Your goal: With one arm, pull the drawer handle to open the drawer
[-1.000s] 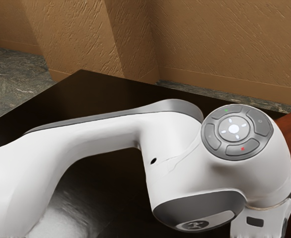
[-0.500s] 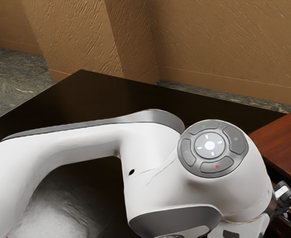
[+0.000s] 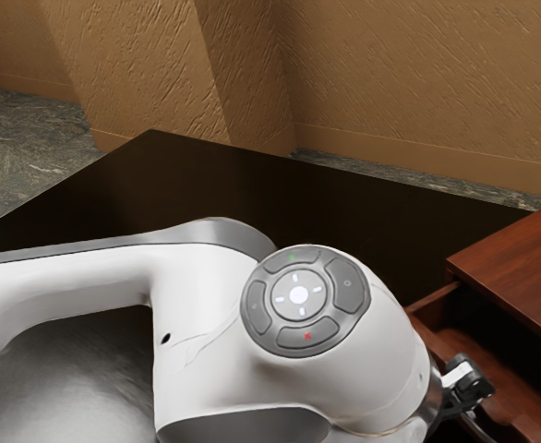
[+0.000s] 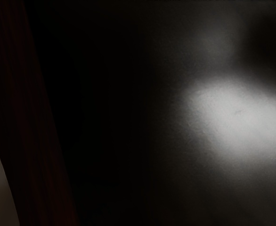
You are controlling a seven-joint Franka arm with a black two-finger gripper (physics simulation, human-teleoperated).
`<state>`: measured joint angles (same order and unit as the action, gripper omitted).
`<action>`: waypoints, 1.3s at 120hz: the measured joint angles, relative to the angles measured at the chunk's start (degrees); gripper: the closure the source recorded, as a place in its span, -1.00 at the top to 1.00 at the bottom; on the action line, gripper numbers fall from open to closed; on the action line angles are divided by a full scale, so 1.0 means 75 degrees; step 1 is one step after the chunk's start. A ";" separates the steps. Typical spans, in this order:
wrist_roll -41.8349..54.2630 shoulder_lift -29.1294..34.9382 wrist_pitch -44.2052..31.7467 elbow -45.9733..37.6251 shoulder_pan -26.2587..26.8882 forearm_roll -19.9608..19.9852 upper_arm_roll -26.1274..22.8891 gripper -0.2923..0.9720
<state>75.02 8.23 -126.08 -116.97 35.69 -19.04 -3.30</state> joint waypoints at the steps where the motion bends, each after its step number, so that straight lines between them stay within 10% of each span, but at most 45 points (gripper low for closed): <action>1: 0.0000 0.0017 0.0000 -0.0024 0.0000 0.0001 -0.0001 0.49; 59: 0.0002 0.0984 0.0076 -0.0775 0.0111 -0.0039 -0.0036 0.03; 107: -0.0020 0.1738 0.0405 -0.0869 0.0437 0.0079 -0.0080 0.44; 156: -0.1435 0.0163 0.3504 0.3226 -0.0040 0.0745 0.1407 0.52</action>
<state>64.26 9.45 -99.79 -92.78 35.38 -13.45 7.26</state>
